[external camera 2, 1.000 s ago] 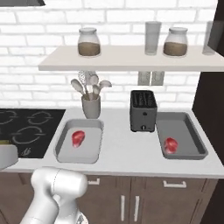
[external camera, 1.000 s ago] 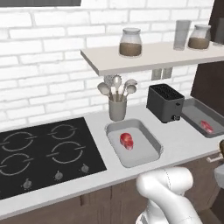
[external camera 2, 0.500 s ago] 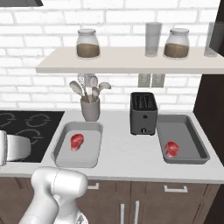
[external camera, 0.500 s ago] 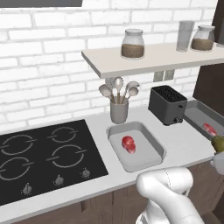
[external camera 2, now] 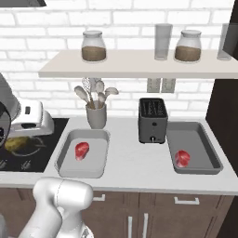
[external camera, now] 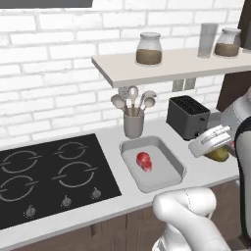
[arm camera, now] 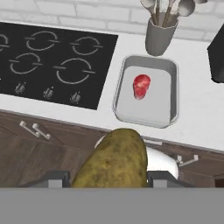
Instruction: Place one potato and one steak in each tupperware on the nearby counter, to pack two identical lunches.
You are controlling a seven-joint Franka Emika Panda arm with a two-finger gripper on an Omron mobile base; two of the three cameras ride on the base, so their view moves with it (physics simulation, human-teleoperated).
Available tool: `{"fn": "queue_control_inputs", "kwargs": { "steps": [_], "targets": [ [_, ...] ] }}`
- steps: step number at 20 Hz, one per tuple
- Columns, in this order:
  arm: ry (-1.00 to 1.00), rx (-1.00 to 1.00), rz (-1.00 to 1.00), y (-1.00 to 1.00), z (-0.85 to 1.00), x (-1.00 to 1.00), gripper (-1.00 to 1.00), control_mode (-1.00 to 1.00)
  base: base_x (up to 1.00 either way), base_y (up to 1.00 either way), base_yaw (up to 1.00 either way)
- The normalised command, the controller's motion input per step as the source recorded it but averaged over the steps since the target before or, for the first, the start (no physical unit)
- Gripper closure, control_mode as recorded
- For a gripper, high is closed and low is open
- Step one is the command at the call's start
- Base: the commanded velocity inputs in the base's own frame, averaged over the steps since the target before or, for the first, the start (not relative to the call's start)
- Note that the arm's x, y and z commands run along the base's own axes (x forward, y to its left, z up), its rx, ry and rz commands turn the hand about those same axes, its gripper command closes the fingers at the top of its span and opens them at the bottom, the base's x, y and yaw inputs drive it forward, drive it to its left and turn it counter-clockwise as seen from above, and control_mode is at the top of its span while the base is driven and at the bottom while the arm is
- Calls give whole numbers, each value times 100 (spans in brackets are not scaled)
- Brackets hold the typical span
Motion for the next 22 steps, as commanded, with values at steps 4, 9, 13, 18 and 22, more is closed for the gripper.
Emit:
{"fn": "queue_control_inputs", "kwargs": {
  "steps": [4, 9, 13, 18, 22],
  "targets": [
    [0, 0, 0, 0, -100, 100, 100, -100, 0, 0, 0],
    [0, 0, 0, -2, -90, 100, 100, -100, 0, 0, 0],
    [0, -3, 0, -18, -54, 86, 100, -100, 0, 0, 0],
    [1, -5, 0, -28, -40, 71, 100, -100, 0, 0, 0],
    [4, -5, 0, -14, -36, 71, 100, -100, 0, 0, 0]
  ]
}}
